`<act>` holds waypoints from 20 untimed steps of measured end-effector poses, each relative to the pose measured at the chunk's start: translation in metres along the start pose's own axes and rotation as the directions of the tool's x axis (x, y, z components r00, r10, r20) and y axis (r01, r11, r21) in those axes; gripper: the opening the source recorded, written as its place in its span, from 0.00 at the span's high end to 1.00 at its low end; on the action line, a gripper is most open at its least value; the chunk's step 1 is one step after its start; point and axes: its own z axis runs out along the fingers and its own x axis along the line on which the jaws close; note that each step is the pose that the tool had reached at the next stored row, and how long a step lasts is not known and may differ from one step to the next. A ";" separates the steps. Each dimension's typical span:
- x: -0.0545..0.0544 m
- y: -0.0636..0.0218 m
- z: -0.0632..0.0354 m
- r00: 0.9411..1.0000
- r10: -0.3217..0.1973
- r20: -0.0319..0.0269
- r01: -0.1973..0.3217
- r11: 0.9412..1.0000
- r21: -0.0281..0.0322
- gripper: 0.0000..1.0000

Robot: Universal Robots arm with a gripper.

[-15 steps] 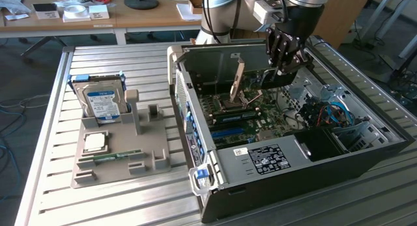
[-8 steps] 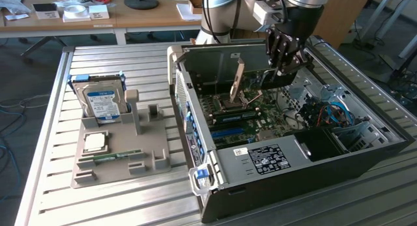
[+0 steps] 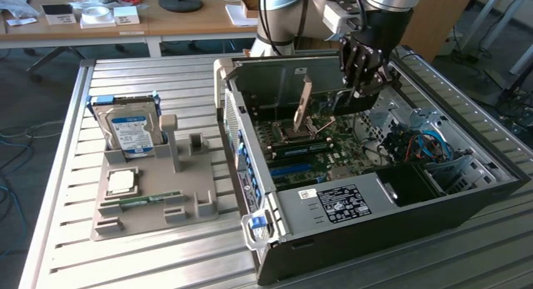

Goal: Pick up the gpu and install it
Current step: 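Insert the gpu into the slot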

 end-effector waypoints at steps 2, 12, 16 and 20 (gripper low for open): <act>0.000 0.0000 0.0005 1.000 0.000 0.000 0.000 1.000 0.000 0.73; 0.002 0.0001 0.0006 1.000 0.000 0.000 0.000 1.000 0.000 0.73; 0.002 0.0001 0.0009 1.000 0.000 0.000 0.000 1.000 0.000 0.73; 0.002 0.0002 0.0017 1.000 0.000 0.000 0.000 1.000 0.000 0.73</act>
